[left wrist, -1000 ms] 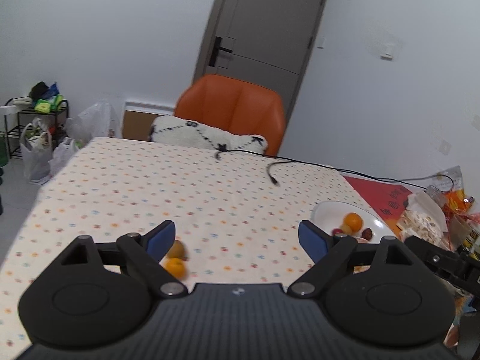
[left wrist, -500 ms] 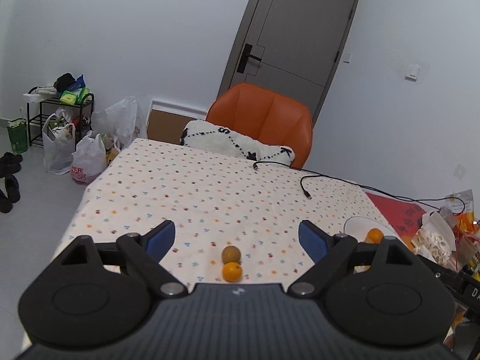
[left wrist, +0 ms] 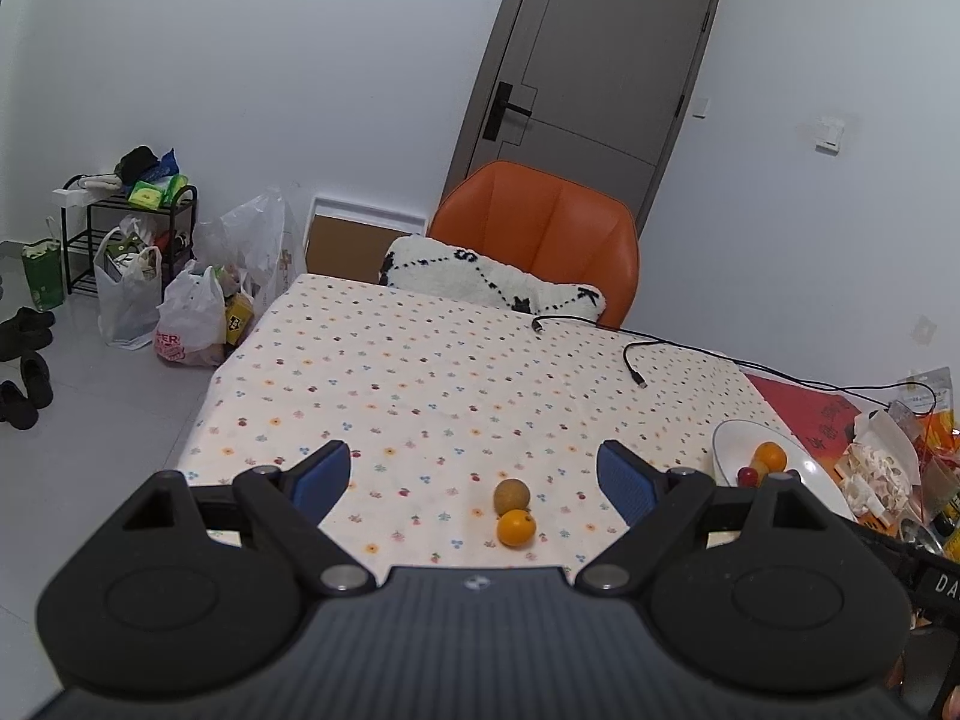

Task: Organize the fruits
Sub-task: 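Move both open grippers toward the orange and brown fruit on the cloth, then grasp the orange with the left gripper while the right grasps the round brown fruit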

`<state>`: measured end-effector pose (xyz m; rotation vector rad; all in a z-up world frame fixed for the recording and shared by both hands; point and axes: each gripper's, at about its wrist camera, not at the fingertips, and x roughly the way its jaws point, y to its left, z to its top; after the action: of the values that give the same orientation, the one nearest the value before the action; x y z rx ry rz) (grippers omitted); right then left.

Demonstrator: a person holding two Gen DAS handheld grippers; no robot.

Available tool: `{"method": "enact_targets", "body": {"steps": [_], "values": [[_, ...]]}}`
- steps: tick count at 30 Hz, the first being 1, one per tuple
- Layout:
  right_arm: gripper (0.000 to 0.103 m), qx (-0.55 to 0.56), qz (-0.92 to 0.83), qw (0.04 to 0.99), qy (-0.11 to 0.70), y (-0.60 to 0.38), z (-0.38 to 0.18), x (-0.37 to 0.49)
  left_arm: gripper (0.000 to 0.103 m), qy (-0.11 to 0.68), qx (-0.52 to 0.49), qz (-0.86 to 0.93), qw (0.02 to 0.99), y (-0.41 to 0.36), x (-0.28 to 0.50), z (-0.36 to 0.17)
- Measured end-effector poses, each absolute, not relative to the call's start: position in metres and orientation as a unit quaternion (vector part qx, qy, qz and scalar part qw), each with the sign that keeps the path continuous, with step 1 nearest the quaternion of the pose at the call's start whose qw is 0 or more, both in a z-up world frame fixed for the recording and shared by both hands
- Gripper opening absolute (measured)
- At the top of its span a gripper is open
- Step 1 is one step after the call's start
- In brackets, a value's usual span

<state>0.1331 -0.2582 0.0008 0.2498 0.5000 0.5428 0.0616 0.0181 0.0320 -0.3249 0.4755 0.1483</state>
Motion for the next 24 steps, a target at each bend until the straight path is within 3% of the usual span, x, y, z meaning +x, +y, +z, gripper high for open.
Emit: {"method": "enact_targets", "body": {"steps": [10, 24], "values": [[0.102, 0.118, 0.28, 0.918, 0.253, -0.251, -0.004, 0.137, 0.083, 0.25, -0.161, 0.065, 0.952, 0.016, 0.073, 0.013], [0.08, 0.109, 0.306, 0.899, 0.294, -0.23, -0.029, 0.161, 0.062, 0.282, -0.165, 0.051, 0.944, 0.014, 0.097, -0.014]]}}
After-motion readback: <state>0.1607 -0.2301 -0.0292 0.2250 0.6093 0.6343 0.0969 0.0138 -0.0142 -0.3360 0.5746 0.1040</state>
